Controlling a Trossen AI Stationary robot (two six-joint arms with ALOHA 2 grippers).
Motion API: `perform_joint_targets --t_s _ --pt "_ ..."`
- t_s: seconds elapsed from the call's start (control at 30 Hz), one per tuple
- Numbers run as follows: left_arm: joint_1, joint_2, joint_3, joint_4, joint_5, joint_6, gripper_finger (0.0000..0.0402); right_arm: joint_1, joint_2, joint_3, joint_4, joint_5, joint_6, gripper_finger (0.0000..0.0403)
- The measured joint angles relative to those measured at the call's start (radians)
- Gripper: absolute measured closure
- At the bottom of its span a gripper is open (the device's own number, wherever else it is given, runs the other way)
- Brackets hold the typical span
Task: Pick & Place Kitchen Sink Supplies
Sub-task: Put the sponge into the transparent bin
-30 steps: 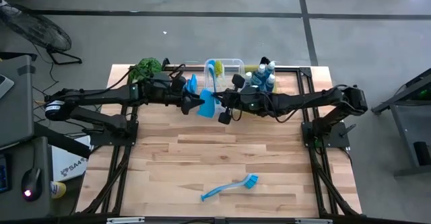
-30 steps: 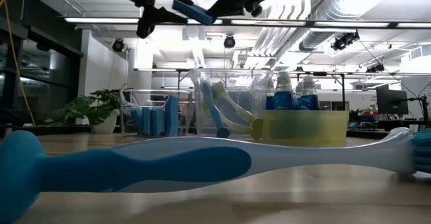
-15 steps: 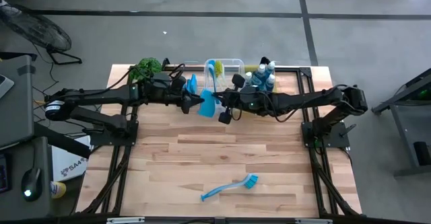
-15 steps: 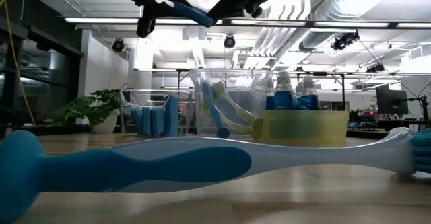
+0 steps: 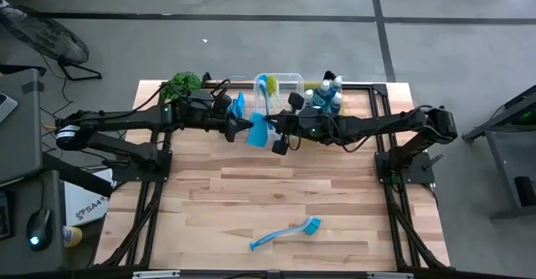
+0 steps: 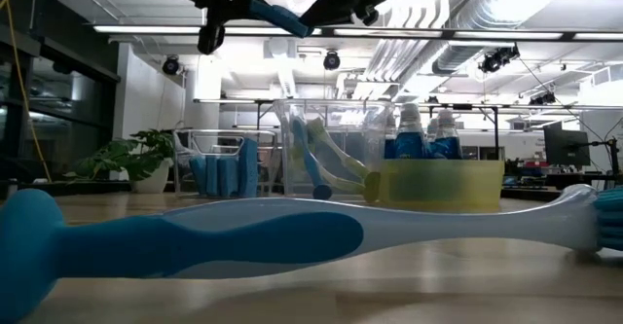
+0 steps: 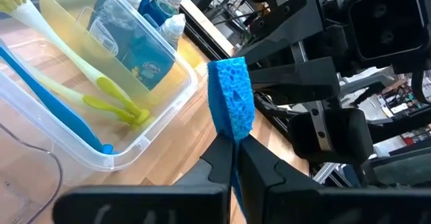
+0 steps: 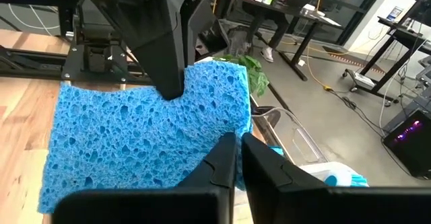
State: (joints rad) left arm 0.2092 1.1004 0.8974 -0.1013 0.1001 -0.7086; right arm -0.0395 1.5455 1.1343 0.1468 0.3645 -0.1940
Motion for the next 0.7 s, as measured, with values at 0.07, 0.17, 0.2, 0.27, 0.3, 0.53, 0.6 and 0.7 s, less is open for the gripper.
perform_joint_targets --t_s 0.07,0.17,0.2,0.27,0.3,0.53,0.6,0.7 --pt "0.000 0.000 0.000 0.000 0.000 0.000 0.0397 0.000 -0.002 0.000 0.000 0.000 0.000 0.0372" --pt "0.000 0.000 0.001 -0.003 0.001 0.004 0.0396 0.000 -0.017 0.000 -0.001 -0.003 0.034 0.0330" --pt "0.000 0.000 0.001 -0.003 0.001 0.006 0.0396 0.000 -0.025 0.000 0.000 -0.003 0.056 0.0314" --pt "0.000 0.000 0.001 -0.005 -0.001 0.014 0.0396 -0.006 -0.042 0.000 0.000 0.006 0.101 0.0280" --pt "0.000 0.000 0.001 -0.006 -0.004 0.020 0.0396 -0.011 -0.052 0.000 -0.006 0.013 0.126 0.0264" --pt "0.001 -0.013 0.002 -0.075 -0.117 0.023 0.0396 -0.035 -0.171 0.000 -0.191 0.103 0.286 0.0183" --pt "0.016 -0.021 0.002 -0.121 -0.153 0.018 0.0396 -0.040 -0.205 0.000 -0.250 0.103 0.301 0.0175" --pt "0.062 -0.026 0.002 -0.168 -0.163 -0.012 0.0396 -0.040 -0.251 0.000 -0.323 0.102 0.334 0.0172"
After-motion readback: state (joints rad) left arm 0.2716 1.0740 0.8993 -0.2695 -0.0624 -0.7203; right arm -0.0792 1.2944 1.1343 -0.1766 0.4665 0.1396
